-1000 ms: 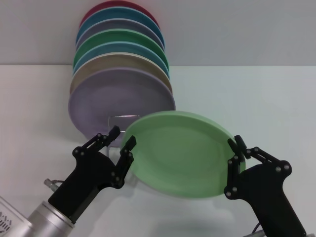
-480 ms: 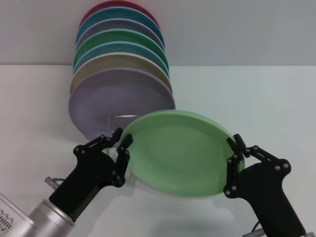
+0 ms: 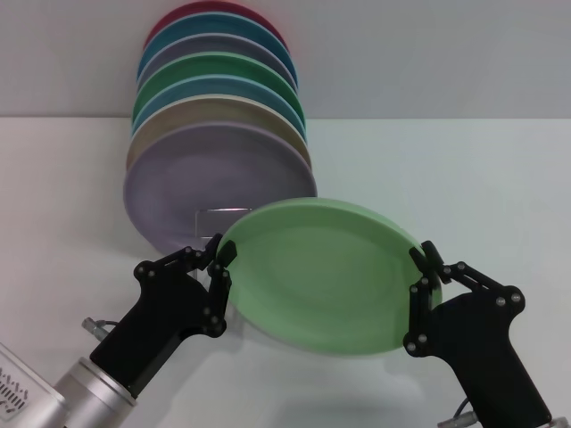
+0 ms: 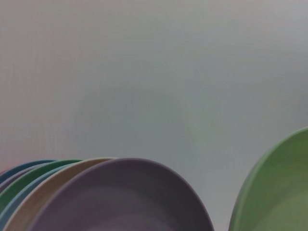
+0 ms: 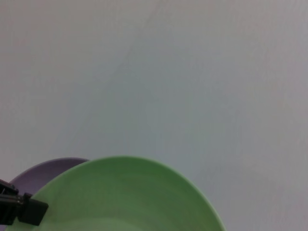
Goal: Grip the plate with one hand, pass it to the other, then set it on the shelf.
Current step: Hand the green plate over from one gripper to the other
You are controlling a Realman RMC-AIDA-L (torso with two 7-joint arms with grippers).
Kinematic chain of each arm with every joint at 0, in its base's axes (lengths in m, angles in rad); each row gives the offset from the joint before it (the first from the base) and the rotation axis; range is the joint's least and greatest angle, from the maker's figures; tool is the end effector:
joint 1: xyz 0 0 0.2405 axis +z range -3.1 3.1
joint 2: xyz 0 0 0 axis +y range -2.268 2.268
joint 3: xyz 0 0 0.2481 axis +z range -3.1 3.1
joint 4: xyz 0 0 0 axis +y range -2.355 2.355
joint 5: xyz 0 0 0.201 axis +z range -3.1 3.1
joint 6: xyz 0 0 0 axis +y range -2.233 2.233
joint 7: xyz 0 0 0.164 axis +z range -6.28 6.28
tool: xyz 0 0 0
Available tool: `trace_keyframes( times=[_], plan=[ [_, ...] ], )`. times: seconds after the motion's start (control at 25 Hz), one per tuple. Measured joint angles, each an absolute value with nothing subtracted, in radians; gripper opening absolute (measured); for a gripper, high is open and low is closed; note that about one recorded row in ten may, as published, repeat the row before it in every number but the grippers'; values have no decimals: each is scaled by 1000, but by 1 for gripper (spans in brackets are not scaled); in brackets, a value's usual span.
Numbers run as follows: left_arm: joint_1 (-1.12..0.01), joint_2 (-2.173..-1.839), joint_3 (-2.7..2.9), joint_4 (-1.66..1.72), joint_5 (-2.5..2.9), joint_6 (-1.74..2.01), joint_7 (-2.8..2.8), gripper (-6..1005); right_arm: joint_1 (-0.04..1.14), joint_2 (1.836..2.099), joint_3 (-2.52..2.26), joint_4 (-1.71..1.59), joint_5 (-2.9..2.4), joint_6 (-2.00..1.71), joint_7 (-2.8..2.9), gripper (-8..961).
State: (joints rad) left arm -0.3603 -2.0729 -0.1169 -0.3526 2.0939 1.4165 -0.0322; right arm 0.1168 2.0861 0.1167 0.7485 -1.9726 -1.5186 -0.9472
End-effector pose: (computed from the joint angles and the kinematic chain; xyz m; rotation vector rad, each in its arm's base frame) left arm -0.2377 0.2577 -0.0874 -2.0376 -0.2954 -0.9674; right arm 0.2059 0.1971 -0.0845 -1.6699 -0.1017 0.5543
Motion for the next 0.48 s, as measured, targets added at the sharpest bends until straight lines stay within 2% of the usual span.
trace_keyframes(
  times=[0.48],
  plan=[
    [-373,-2071,-117,-350,2094,1409,-31,58,119,2086,117,747,-1973,-1515,-946,34]
  ],
)
